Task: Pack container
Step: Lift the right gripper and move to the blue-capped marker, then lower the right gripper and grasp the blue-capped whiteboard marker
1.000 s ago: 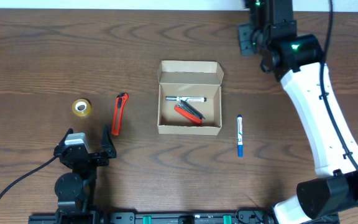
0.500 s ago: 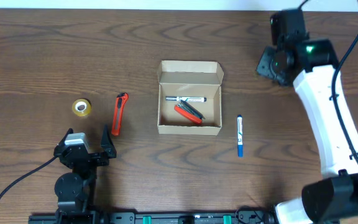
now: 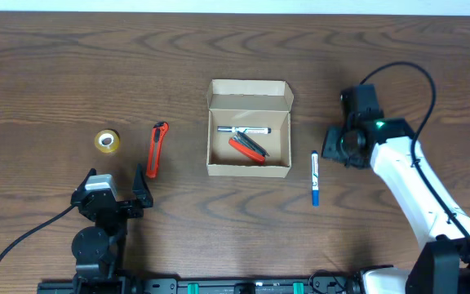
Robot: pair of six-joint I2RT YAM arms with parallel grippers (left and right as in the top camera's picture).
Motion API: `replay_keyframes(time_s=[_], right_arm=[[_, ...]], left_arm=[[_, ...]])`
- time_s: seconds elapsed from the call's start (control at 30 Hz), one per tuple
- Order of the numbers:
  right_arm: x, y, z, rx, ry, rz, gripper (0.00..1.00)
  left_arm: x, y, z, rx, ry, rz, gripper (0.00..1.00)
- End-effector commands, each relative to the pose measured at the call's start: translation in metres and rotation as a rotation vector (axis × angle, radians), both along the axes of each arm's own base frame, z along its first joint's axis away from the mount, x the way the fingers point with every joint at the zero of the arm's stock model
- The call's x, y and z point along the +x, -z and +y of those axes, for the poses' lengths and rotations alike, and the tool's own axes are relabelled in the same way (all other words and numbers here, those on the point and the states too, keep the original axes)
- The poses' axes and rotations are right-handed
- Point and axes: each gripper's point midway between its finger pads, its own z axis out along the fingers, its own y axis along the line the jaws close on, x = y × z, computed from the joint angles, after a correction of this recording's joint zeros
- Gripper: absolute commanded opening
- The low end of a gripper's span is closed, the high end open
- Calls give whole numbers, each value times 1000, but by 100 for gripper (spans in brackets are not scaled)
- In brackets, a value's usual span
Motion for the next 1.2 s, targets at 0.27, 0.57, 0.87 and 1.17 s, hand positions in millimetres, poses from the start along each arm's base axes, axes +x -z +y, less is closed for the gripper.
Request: replay_keyframes(time_s=[0.27, 0.57, 0.87, 1.17], right_arm=[[-38, 41, 15, 52, -61, 89, 52], [-36, 40, 44, 64, -92, 57, 52], [-36, 43, 39, 12, -75, 49, 53], [-38, 62, 39, -3, -74, 104, 52]], left_arm=[[0, 17, -1, -7, 3, 42, 95], [0, 18, -1, -7, 3, 45, 95], [0, 18, -1, -7, 3, 45, 95], [0, 18, -1, -7, 3, 44, 95]])
